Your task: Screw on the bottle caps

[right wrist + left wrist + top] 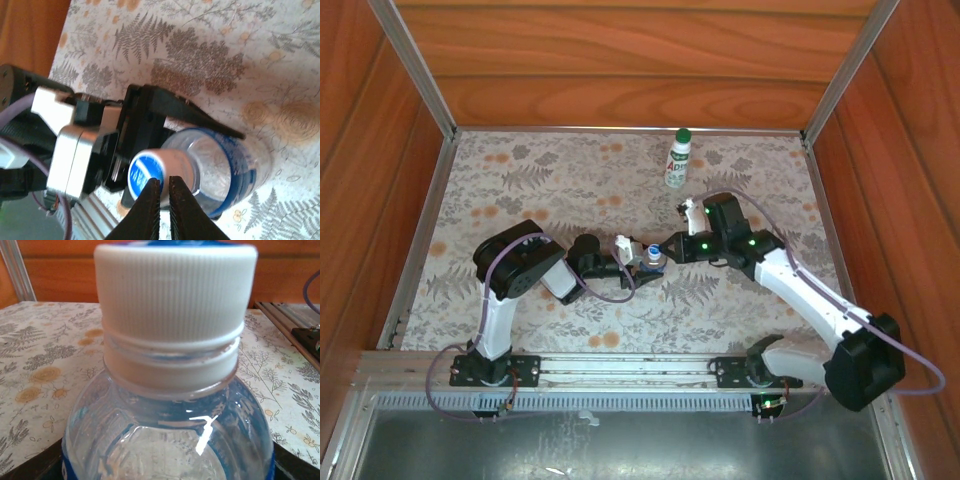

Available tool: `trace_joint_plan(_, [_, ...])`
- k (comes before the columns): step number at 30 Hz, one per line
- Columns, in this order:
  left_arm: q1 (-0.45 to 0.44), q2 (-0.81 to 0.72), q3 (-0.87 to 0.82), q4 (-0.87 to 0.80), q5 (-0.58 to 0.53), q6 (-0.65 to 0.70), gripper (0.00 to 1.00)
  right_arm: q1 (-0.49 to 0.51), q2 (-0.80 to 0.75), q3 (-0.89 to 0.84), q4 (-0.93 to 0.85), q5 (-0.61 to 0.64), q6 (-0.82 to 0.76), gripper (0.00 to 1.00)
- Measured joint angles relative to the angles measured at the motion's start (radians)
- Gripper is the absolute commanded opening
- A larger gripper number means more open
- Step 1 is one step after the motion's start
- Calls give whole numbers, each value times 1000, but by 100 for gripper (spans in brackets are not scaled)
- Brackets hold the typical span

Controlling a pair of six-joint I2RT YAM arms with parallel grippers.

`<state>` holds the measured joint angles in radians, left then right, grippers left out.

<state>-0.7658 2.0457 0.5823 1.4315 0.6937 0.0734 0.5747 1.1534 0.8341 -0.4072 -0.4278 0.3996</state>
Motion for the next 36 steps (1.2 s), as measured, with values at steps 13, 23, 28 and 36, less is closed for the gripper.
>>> trace_joint_plan(13, [0, -97, -46, -67, -50, 51, 64, 8, -166, 34, -121, 64, -151, 65])
trace_joint_plan(23, [0, -385, -70, -339, -89, 239, 64, 98, -82, 321, -375, 142, -597, 76])
trace_joint_plan(28, [3, -462, -83, -451, -80, 282, 65, 248, -8, 424, -514, 275, -801, 77])
trace_joint_plan(36, [6, -525, -94, -528, -63, 319, 64, 377, 182, 587, -663, 485, -962, 74])
